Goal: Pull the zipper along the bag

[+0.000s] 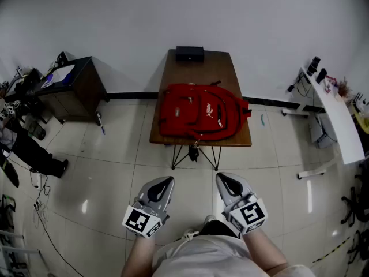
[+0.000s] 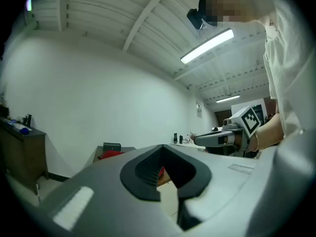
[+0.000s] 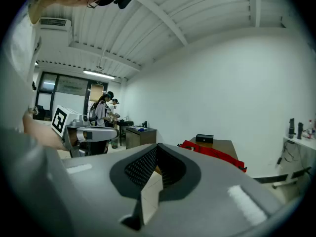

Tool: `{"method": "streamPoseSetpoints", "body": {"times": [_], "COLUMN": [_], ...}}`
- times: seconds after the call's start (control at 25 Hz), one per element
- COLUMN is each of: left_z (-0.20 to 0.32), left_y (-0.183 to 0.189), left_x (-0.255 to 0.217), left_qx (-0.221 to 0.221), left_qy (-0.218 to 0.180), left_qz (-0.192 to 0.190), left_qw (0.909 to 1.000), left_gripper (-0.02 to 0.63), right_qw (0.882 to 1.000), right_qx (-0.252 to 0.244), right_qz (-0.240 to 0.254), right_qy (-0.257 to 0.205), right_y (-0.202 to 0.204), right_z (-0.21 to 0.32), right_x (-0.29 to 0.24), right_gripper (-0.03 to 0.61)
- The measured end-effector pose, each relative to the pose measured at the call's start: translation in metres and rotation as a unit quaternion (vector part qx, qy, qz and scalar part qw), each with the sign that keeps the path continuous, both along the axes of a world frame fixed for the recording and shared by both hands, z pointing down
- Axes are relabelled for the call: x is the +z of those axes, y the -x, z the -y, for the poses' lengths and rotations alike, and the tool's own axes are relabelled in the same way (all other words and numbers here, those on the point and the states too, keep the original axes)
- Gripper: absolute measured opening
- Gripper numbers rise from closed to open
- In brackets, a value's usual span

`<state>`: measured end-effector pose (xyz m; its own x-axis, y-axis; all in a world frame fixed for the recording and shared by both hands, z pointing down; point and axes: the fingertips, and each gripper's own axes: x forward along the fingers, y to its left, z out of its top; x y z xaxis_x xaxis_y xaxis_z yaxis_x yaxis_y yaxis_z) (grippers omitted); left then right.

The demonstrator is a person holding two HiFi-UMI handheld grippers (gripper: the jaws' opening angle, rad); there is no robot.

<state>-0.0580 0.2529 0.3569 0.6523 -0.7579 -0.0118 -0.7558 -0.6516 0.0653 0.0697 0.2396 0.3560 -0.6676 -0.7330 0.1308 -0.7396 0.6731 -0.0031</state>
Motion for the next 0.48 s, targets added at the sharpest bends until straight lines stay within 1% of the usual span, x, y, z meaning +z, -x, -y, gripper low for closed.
{"method": "streamPoseSetpoints", "body": {"times": [0.12,0.32,0.48], "left_z": [0.008,0.039,0.08], "left_y": [0.007,0.013,0.003], "left_x": [0.008,0.021,0.032], "left_qx": [-0.005,-0.015,-0.01], "left_qy": [0.007,0.019,0.023], "left_qz": [-0.008,-0.023,-0.008], "left_qw": [0.9999,0.9995,0.9996], "left_gripper": [0.006,0.006,0.006], "right_qw": [1.0,1.0,1.0], "right_qx": [0.007,-0.008,-0.005], "right_qz": [-0.02,-0.022,-0.016], "right_qy": [0.008,0.002,0.008], "right_y": [0.001,0.01,0.003], "right_z": [0.011,0.041,0.088], "right_x": [0.007,0.011,0.024], "right_gripper": [0.002,0.002,0.002]}}
